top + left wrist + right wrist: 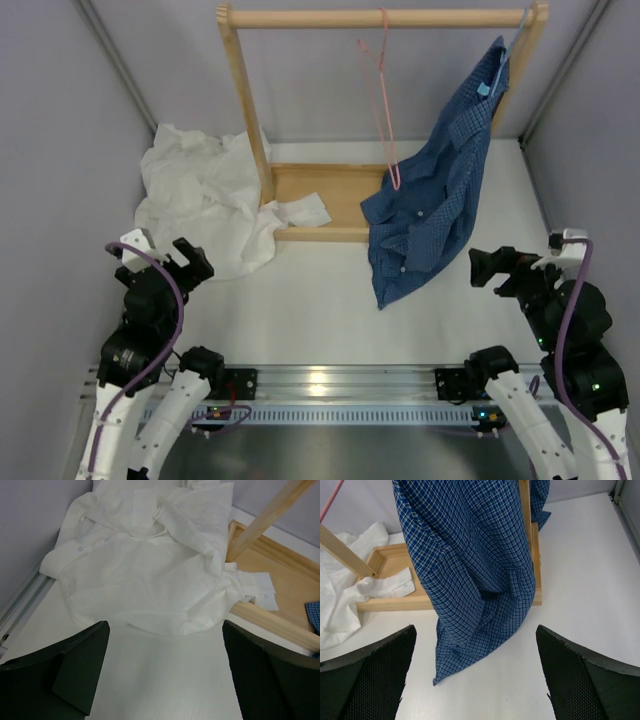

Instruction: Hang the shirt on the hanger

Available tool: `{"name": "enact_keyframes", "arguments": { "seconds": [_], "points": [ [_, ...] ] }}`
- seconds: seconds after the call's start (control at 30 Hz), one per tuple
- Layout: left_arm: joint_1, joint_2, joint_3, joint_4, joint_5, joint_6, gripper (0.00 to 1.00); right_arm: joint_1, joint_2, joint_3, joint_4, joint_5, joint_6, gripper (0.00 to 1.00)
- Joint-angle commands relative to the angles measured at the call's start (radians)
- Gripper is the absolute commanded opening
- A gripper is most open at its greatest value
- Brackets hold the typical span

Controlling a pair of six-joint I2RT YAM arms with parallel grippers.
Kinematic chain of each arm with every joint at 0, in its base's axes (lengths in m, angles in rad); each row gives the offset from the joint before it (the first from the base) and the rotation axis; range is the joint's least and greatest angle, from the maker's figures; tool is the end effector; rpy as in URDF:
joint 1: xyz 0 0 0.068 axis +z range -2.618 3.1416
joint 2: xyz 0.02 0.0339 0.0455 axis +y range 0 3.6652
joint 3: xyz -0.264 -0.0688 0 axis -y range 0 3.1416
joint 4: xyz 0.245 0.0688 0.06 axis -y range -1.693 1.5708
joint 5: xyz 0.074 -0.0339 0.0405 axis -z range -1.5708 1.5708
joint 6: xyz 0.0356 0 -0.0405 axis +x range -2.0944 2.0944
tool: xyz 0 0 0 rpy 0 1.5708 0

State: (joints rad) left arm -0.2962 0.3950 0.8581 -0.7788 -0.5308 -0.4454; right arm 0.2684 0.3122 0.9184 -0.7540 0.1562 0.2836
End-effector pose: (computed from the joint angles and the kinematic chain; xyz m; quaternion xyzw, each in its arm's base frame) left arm 0.0705 -0.0027 0.3457 -0.2118 0.7675 -0.0074 0.6050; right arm 0.0438 0.0063 0.3674 0.0567 0.7547 0.1205 0.6424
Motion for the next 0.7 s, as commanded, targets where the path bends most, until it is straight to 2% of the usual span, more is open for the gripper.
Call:
{"name": "enact_keyframes", "arguments": {
  "seconds": [0.0,0.13,0.23,0.3,0.4,0.5,0.53,0.6,0.63,0.67],
  "points": [
    [-0.001,0.008,-0.008,0.026,-0.090,-0.044,0.98,0.012,-0.024,0.002,0.021,-0.017,0.019,0.99],
    [-0.001,0.054,0.010,-0.022,-0.219,-0.128,0.98,0.012,-0.028,-0.033,0.056,-0.075,0.017,0.99],
    [-0.001,0.122,0.041,-0.079,-0.247,-0.214,0.98,0.012,-0.021,-0.058,0.088,-0.217,0.005,1.00],
    [-0.001,0.157,0.038,-0.103,-0.227,-0.338,0.98,0.012,-0.002,-0.062,0.108,-0.300,0.011,1.00],
    [-0.001,0.188,-0.019,-0.077,-0.201,-0.523,0.98,0.012,0.018,-0.065,0.117,-0.342,0.032,1.00],
    [0.011,0.309,-0.083,0.076,-0.242,-0.588,0.98,0.012,0.019,-0.088,0.137,-0.369,0.055,0.99],
    [0.063,0.415,-0.091,0.190,-0.172,-0.587,0.98,0.011,0.015,-0.095,0.145,-0.379,0.060,1.00],
    [0.158,0.545,-0.077,0.298,-0.054,-0.570,0.98,0.011,0.007,-0.116,0.163,-0.408,0.081,0.99],
    [0.246,0.680,-0.058,0.397,-0.011,-0.578,0.98,0.012,0.005,-0.124,0.169,-0.420,0.086,0.99],
    [0.284,0.747,-0.039,0.444,0.071,-0.581,0.98,0.011,0.002,-0.131,0.174,-0.434,0.088,0.99]
  ]
}}
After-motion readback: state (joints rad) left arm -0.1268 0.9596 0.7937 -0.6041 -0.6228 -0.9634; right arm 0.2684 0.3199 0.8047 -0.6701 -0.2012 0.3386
